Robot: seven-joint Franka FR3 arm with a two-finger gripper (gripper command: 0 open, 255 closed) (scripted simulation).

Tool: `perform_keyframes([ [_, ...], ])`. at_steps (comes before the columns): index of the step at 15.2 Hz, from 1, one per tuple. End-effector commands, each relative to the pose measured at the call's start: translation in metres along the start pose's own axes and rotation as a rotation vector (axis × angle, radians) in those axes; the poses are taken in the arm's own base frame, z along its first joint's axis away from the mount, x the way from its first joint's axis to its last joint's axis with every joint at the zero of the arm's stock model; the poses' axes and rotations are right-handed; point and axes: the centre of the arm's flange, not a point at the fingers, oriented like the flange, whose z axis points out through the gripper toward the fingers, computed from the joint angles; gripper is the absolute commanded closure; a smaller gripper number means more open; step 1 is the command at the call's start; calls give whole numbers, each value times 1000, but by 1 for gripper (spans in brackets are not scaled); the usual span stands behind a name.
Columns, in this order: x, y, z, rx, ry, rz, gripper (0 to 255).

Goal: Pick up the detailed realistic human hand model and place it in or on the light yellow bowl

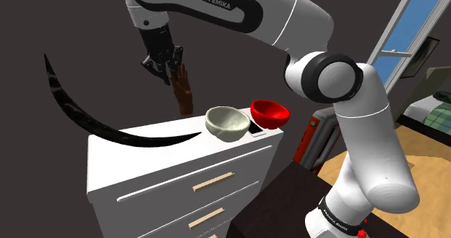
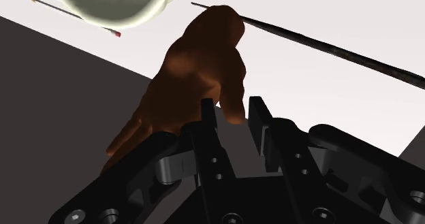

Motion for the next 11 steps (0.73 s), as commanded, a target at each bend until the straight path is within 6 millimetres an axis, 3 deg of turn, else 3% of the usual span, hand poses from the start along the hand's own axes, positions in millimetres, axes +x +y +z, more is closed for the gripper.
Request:
perform_keyframes([
  [1, 0, 4, -10, 0, 0, 0, 255],
  [3, -1, 6, -16, 0, 0, 0, 255],
  [11, -61, 93, -8, 0, 0, 0, 255],
])
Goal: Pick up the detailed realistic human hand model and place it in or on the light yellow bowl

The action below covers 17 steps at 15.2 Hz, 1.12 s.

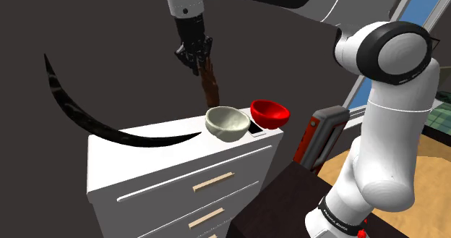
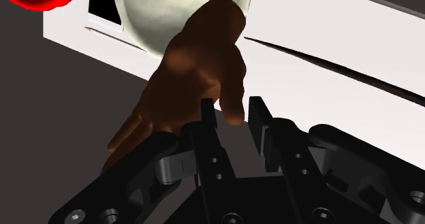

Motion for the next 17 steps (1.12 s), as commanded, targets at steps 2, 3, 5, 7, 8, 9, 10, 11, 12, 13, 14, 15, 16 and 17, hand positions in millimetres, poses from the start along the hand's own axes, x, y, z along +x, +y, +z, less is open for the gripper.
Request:
perform_keyframes([
  [2, -23, 34, 5, 0, -1, 0, 255],
  [3, -31, 44, 6, 0, -1, 0, 255],
  [5, -46, 66, 8, 0, -1, 0, 255],
  [7, -53, 76, 15, 0, -1, 0, 255],
  [8, -53, 74, 20, 0, -1, 0, 255],
  [9, -53, 72, 25, 0, -1, 0, 255],
  [10, -53, 71, 30, 0, -1, 0, 255],
  [11, -52, 69, 35, 0, -1, 0, 255],
  [12, -52, 67, 40, 0, -1, 0, 255],
  [13, -52, 66, 45, 0, -1, 0, 255],
  [14, -52, 64, 50, 0, -1, 0, 255],
  [15, -51, 62, 55, 0, -1, 0, 255],
  [16, -51, 61, 60, 0, -1, 0, 255],
  [17, -51, 59, 65, 0, -1, 0, 255],
])
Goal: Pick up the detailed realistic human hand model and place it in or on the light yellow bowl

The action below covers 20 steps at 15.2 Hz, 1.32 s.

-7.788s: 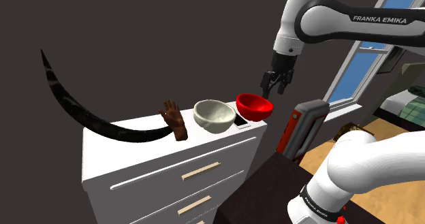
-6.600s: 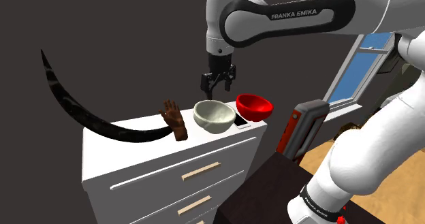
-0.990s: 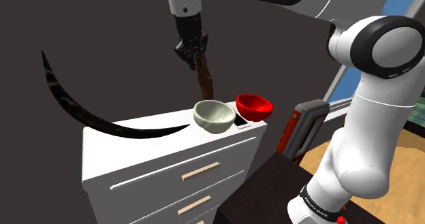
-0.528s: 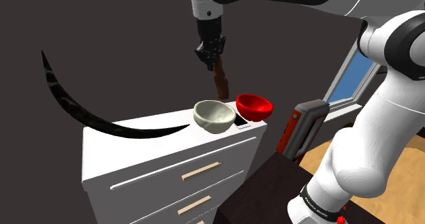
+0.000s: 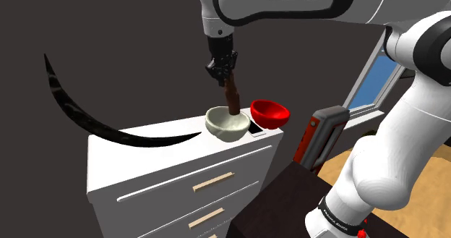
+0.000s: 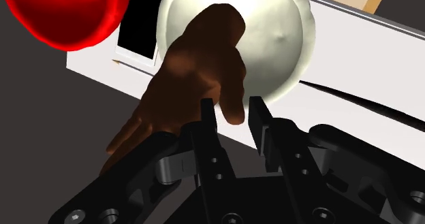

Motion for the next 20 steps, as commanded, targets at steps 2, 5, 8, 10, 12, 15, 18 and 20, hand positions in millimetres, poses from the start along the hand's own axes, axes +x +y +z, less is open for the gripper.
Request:
perform_keyframes([
  [2, 0, -5, 15, 0, 1, 0, 255],
  [5, 1, -10, 30, 0, 1, 0, 255],
  [8, 2, -15, 45, 0, 1, 0, 255],
  [10, 2, -18, 53, 0, 1, 0, 255],
  [12, 2, -18, 53, 0, 1, 0, 255],
  [15, 2, -18, 53, 0, 1, 0, 255],
  [18, 2, -18, 53, 0, 1, 0, 0],
  [20, 2, -18, 53, 0, 1, 0, 0],
])
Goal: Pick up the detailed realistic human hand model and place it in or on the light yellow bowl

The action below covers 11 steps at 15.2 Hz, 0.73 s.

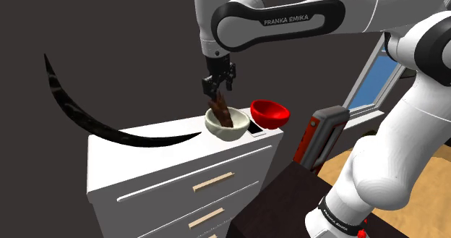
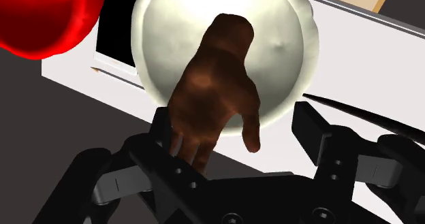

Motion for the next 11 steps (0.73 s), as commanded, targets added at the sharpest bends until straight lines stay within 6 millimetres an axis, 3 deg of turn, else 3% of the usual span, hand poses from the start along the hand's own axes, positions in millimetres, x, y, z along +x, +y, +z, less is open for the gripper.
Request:
perform_keyframes([
  [1, 0, 0, 0, 0, 0, 0, 0],
  [3, 0, 0, 0, 0, 0, 0, 0],
  [7, 0, 0, -50, 0, 0, 0, 0],
  [11, 0, 0, -50, 0, 0, 0, 0],
])
